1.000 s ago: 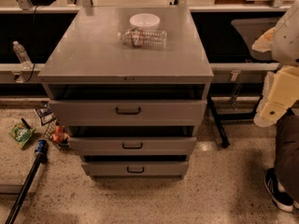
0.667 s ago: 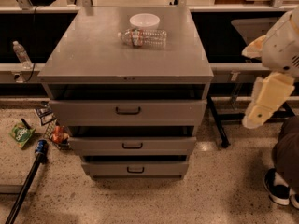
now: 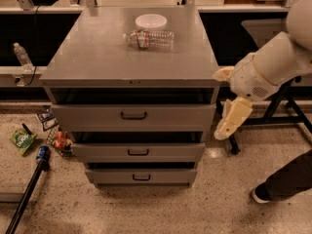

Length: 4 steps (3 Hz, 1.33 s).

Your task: Open top drawer

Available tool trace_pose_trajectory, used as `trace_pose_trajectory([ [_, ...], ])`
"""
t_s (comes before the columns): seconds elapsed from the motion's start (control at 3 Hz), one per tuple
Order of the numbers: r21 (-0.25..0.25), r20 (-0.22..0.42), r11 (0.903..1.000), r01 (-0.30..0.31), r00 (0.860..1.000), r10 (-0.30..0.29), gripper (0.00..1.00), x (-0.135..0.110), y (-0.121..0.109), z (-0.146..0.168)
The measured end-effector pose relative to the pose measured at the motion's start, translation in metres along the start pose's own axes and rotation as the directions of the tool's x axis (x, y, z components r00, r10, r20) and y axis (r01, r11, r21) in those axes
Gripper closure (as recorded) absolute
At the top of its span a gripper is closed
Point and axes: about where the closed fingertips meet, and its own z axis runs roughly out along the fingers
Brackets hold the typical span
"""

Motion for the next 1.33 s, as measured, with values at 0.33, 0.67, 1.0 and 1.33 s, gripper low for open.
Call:
trace_pose_trajectory([
  [0.33,-0.02,0.031,0.9991,0.037,0.999,-0.036,0.0,0.005,-0.009,0.045],
  [0.67,-0.064,0.052,0.9926,0.103,0.994,-0.099,0.0,0.007,-0.015,0.101],
  [1.0,-0.068,0.071,0.9879,0.139,0.988,-0.134,0.0,0.006,-0.02,0.125],
  [1.33,-0.046,0.076,0.98,0.193,0.979,-0.19,0.0,0.005,-0.037,0.154],
])
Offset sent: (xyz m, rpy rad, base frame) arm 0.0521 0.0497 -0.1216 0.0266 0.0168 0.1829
